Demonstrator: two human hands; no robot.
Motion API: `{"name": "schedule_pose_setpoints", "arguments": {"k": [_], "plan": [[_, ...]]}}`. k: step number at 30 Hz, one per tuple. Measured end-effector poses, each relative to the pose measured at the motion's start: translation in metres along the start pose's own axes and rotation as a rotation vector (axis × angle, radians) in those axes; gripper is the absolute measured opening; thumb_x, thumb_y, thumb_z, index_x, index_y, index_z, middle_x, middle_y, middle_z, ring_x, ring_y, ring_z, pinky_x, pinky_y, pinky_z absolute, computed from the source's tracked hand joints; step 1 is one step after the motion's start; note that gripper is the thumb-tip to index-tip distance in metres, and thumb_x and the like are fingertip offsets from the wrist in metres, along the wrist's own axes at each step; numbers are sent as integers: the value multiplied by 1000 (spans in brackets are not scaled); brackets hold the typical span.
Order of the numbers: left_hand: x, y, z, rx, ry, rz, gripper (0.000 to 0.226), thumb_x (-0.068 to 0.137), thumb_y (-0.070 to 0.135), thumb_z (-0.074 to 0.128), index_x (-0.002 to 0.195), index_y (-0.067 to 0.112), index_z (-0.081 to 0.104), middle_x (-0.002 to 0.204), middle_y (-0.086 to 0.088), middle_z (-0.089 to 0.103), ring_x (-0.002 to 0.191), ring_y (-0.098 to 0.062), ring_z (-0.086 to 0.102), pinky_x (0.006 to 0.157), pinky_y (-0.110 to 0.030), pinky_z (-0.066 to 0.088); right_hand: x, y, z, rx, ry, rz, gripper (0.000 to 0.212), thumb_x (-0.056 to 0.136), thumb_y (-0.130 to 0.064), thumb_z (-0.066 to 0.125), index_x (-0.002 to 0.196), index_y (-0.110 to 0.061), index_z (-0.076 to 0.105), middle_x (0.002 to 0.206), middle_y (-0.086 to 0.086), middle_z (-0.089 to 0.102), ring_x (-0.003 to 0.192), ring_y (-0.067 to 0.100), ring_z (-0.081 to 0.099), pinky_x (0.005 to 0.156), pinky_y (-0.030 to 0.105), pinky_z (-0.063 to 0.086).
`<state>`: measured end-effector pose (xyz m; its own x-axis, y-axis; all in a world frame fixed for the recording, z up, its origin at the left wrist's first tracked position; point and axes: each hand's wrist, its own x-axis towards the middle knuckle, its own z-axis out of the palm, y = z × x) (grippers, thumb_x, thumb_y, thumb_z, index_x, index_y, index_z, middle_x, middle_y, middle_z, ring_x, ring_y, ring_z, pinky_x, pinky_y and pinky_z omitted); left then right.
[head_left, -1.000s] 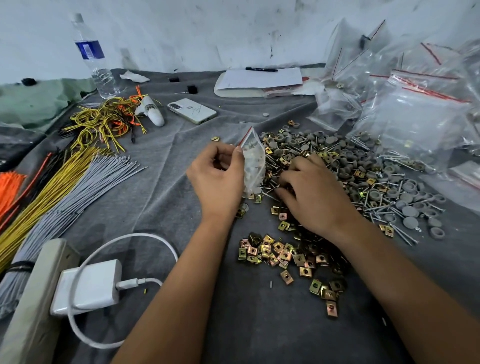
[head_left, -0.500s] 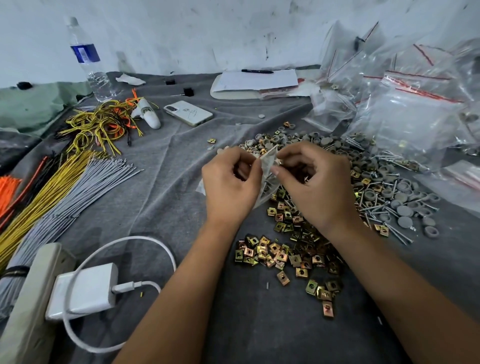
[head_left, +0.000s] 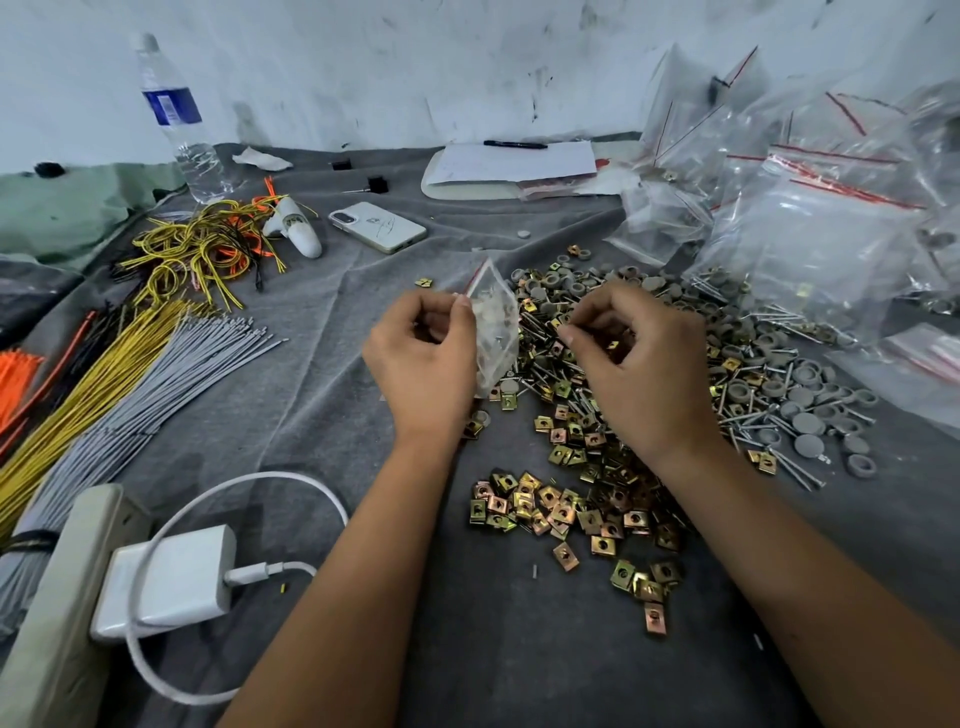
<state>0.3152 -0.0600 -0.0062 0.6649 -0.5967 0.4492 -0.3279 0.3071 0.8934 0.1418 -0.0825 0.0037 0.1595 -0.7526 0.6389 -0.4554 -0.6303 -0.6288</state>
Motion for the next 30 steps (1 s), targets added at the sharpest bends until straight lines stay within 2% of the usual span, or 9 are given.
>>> {"name": "schedule_pose_setpoints", "arguments": {"k": [2,4,6,12,17,20,23,26,30], "plan": [[1,0,0,-19,44,-43,17,90,6,71,74,13,70,65,3,61,61,-9,53,58,-21,44,-2,2,3,-156,-161,-33,13,87,-24,81,96,-17,74,95,-5,72,92,9,64,84,26,51],[2,1,0,-27,62,-69,19,90,5,71,72,14,68,66,0,61,62,-12,53,58,-24,45,-4,4,10,-370,-324,-31,27,87,-39,78,107,-20,74,108,-1,65,110,17,54,90,29,42],[2,2,0,-31,59,-79,20,90,5,71,72,14,68,66,-1,61,62,-12,53,58,-23,45,-5,3,17,-496,-415,-14,39,89,-49,73,115,-21,71,117,2,57,119,22,46,96,34,46],[0,2,1,-13,46,-76,17,89,6,72,74,13,69,66,1,62,62,-11,54,58,-23,45,-7,-1,20,-573,-427,-150,28,93,-43,67,102,-17,75,109,1,55,113,23,43,90,37,47],[-1,2,1,8,20,-61,20,90,8,72,72,17,68,65,3,63,61,-13,56,56,-24,47,-2,4,6,-333,-265,38,13,92,-28,74,99,-18,78,96,-1,61,102,19,54,82,27,39],[-2,2,2,21,-3,-43,17,89,8,72,74,14,70,64,6,62,59,-8,55,56,-19,44,2,7,2,-267,-188,97,9,92,-22,72,92,-14,74,95,1,63,95,20,59,81,31,47],[-2,2,2,19,-4,-42,15,89,7,72,75,11,71,64,5,62,59,-6,54,56,-18,44,0,5,3,-391,-350,25,24,90,-37,75,108,-20,74,109,1,62,113,22,50,92,33,42],[-1,1,2,25,-2,-46,15,89,8,72,75,10,71,63,6,62,59,-8,53,58,-22,45,-3,0,10,-584,-524,-73,44,90,-54,69,121,-24,68,121,2,55,120,24,39,99,42,44],[-2,1,2,29,-8,-35,16,89,8,72,74,13,70,63,7,62,59,-7,54,57,-22,45,-4,-5,17,-641,-533,-161,29,95,-45,65,110,-20,69,120,2,50,120,27,35,102,45,39]]}}
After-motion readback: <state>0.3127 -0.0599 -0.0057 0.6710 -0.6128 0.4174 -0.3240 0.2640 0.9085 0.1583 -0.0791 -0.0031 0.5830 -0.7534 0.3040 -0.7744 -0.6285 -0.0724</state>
